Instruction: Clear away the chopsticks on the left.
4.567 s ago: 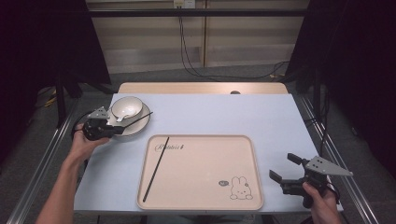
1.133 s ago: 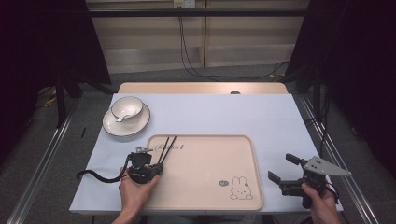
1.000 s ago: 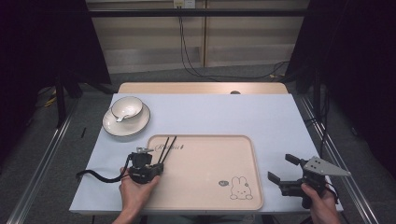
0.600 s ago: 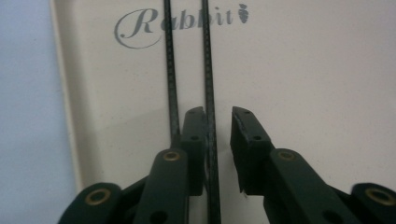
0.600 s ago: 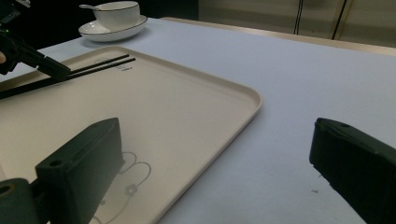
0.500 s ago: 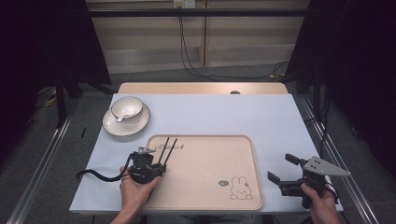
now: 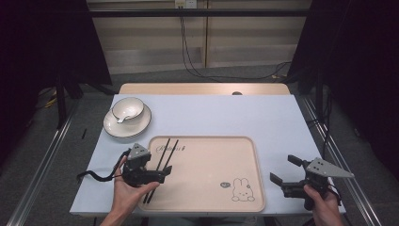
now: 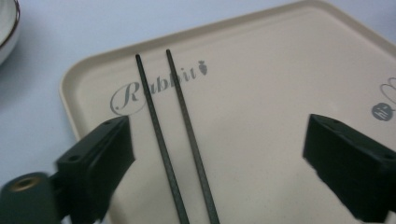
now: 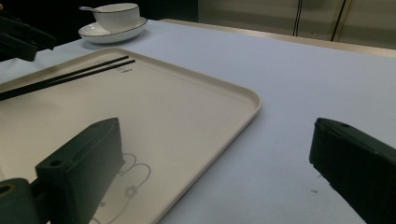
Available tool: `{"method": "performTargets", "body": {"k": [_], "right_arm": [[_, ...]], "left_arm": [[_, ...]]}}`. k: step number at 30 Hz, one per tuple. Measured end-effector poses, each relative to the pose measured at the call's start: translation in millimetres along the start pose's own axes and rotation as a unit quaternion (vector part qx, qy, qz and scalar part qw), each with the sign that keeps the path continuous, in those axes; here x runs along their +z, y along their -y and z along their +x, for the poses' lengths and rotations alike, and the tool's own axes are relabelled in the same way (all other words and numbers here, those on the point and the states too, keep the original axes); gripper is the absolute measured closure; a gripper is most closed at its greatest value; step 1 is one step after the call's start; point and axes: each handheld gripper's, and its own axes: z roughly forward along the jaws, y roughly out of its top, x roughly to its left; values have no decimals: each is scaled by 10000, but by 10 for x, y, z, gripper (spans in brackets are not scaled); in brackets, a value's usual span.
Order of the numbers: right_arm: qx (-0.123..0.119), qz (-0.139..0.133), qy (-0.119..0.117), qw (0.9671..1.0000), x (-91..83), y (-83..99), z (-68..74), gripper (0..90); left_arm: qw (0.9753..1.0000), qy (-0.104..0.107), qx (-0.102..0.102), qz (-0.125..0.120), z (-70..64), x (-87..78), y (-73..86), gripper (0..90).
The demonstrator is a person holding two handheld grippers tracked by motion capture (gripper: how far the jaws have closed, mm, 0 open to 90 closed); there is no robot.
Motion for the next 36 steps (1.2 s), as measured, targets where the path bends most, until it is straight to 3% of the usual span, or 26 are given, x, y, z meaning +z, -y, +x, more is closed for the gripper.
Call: {"method": "performTargets", "body": {"k": [3, 9, 10, 13, 14, 17, 20, 21, 24, 25, 26, 28, 30, 35, 36], "right_arm": [[-12, -11, -15, 10000, 2, 0, 3, 24], [-26, -13, 0, 10000, 0, 0, 2, 24], [-23, -20, 10, 10000, 1, 0, 2, 24], [-20, -34, 9, 10000, -1, -1, 5, 24], [-22, -35, 17, 10000, -2, 0, 5, 24], [-31, -38, 29, 10000, -6, 0, 2, 24], [-23, -32, 34, 10000, -14, -1, 5, 24], [-21, -37, 34, 10000, -15, -2, 8, 24], [-57, -51, 59, 10000, -20, 0, 4, 24], [-36, -54, 34, 10000, -25, 0, 5, 24], [-37, -63, 58, 10000, -28, 2, 4, 24], [-43, -80, 58, 9999, -38, 0, 5, 24], [-70, -96, 101, 9999, -43, -1, 2, 24], [-120, -159, 132, 9997, -43, -16, 6, 24], [-138, -154, 149, 9997, -43, -16, 7, 24]], "left_arm": [[9992, 284, 243, -138, 67, -112, 5, 25], [9984, -138, 428, -351, 181, -317, 22, 32], [9971, -217, 575, -443, 198, -352, 33, 32], [9944, -357, 753, -648, 227, -418, 63, 32], [9936, -408, 728, -764, 231, -446, 81, 32], [9922, -255, 654, -1032, 318, -522, 157, 25], [9896, -477, 647, -1191, 399, -583, 238, 22], [9897, -435, 660, -1194, 434, -612, 263, 20], [9894, -348, 354, -1363, 542, -680, 338, 20], [9895, -556, 388, -1277, 571, -704, 346, 18], [9876, -733, 462, -1306, 595, -726, 369, 20], [9873, -708, 409, -1365, 614, -742, 402, 21], [9869, -783, 503, -1317, 593, -731, 430, 21], [9857, -1004, 467, -1268, 620, -711, 448, 21], [9880, -650, 333, -1359, 660, -710, 475, 21]]}}
